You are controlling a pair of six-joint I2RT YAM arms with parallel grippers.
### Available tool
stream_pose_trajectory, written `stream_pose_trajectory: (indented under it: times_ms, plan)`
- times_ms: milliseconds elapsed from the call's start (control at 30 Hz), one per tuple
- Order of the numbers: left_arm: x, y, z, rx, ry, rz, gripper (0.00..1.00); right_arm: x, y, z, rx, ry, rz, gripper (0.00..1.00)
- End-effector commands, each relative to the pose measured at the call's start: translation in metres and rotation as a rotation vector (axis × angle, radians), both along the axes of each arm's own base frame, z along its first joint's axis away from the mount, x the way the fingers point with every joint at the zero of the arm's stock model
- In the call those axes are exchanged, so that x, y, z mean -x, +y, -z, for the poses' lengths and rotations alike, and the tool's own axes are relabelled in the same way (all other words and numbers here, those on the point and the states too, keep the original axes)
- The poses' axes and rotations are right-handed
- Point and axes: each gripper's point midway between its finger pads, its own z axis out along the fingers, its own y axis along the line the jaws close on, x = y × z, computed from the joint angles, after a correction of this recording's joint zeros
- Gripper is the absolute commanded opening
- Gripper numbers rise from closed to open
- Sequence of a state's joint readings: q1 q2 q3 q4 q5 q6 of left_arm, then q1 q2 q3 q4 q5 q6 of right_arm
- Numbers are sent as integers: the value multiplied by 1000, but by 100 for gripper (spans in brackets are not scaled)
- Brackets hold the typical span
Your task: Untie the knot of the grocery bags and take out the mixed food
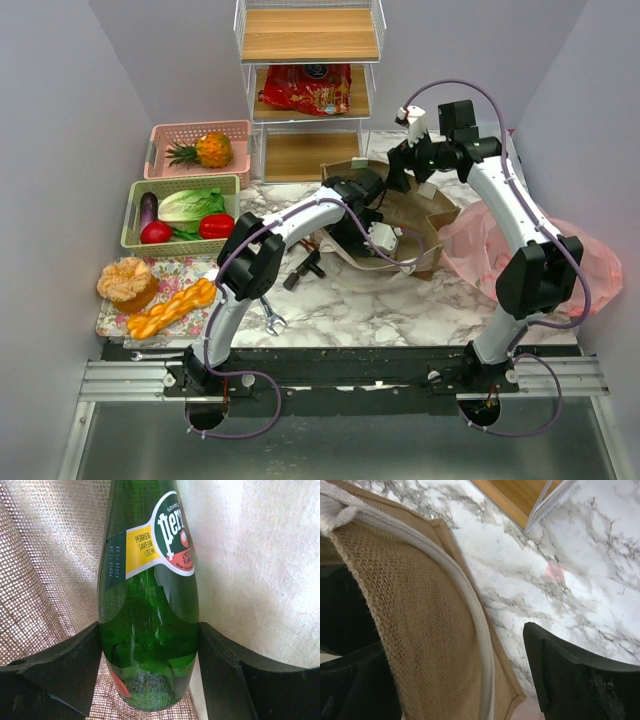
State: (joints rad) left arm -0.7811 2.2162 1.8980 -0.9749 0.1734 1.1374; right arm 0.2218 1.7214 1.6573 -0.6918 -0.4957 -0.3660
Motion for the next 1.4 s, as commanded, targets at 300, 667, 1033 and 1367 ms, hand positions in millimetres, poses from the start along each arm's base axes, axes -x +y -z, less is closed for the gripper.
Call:
stream_pose_trajectory:
  times_ms: [300,667,1033,1367]
  plan:
    - [-10,-3,-10,-15,-82,-4,22,41,11,-33,-52,-19,-147,1]
    - [5,-11,4,-69,-109,32,80,85,47,-58,-224,-9,-288,1]
    - [11,-12,27,-125,-94,56,93,97,53,-57,-230,-8,-345,1]
    - [11,-23,-15,66,-32,-39,0,78,50,-60,-267,24,-220,1]
